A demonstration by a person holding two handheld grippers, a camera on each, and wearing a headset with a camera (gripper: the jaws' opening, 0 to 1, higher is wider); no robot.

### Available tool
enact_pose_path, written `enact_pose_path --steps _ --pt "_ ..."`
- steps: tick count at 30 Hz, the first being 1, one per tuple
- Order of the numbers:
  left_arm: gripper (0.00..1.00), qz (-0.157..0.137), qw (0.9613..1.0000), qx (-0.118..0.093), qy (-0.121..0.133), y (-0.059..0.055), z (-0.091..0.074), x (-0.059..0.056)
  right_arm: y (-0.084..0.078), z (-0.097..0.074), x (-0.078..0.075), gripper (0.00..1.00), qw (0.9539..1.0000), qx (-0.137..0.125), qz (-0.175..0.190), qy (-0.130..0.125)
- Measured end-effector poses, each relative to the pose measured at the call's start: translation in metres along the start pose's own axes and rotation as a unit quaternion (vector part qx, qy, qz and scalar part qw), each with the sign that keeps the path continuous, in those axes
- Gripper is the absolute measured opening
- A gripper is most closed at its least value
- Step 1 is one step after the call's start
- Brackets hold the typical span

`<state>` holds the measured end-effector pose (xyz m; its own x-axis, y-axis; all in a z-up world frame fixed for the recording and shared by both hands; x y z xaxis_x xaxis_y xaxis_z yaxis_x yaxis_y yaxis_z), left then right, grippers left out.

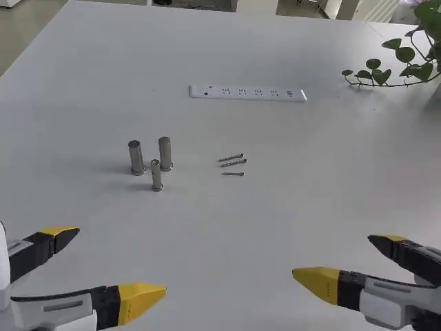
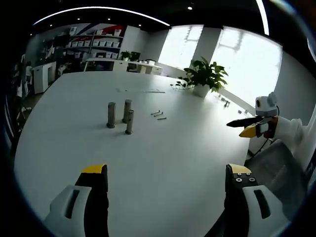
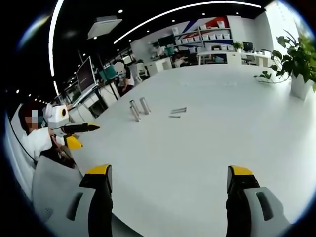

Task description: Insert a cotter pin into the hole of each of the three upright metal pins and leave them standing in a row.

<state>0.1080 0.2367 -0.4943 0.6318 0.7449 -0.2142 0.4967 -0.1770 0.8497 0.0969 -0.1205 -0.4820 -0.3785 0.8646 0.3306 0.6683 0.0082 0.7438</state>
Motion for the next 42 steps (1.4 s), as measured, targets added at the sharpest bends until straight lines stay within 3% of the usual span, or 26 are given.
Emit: enact_pose_path --steps 5,8,12,16,19,21,26,37,42 --pt "0.99 0.007 0.9999 -0.005 -0.008 0.007 0.008 0.006 -0.002 0.000 -0.001 0.95 1.0000 -0.001 0.007 -0.003" --pt "0.97 -0.015 0.9994 -0.022 -0.021 0.012 0.013 0.009 -0.005 0.001 -0.004 0.95 0.9999 0.002 0.011 -0.004" --pt "0.95 0.006 0.9994 -0.031 -0.017 0.022 0.024 0.017 -0.007 0.002 -0.006 0.94 0.9998 0.008 0.015 -0.007" --pt "0.86 0.019 0.9989 -0.042 -0.015 0.034 0.036 0.027 -0.008 0.004 -0.007 0.94 0.9997 0.010 0.021 -0.010" --pt "0.73 0.008 0.9984 -0.056 -0.007 0.039 0.045 0.035 -0.008 0.005 -0.006 0.94 0.9997 0.012 0.020 -0.009" --pt "0.70 0.013 0.9980 -0.061 0.001 0.043 0.051 0.041 -0.008 0.006 -0.006 0.94 0.9996 0.015 0.020 -0.010" --pt "0.62 0.032 0.9979 -0.057 0.004 0.050 0.064 0.050 -0.008 0.007 -0.006 0.94 0.9996 0.017 0.021 -0.012" --pt "0.41 0.048 0.9980 -0.040 0.009 0.053 0.089 0.070 -0.008 0.006 -0.006 0.93 0.9993 0.021 0.024 -0.018" --pt "0.31 0.070 0.9971 -0.026 0.014 0.054 0.103 0.078 -0.007 0.006 -0.007 0.94 0.9992 0.029 0.020 -0.018"
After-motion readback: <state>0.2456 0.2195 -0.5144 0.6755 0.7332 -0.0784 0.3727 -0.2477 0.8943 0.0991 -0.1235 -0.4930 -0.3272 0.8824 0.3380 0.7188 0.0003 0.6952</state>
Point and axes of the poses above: the centre of the closed fingertips' face, and the gripper's own axes: z roughly forward along the fingers, x roughly to its left, y roughly out of its top, the point moved 10 cm from there along -z, roughly backward along the fingers, and after that the axes turned 6 degrees about z, right-handed, at the moved point
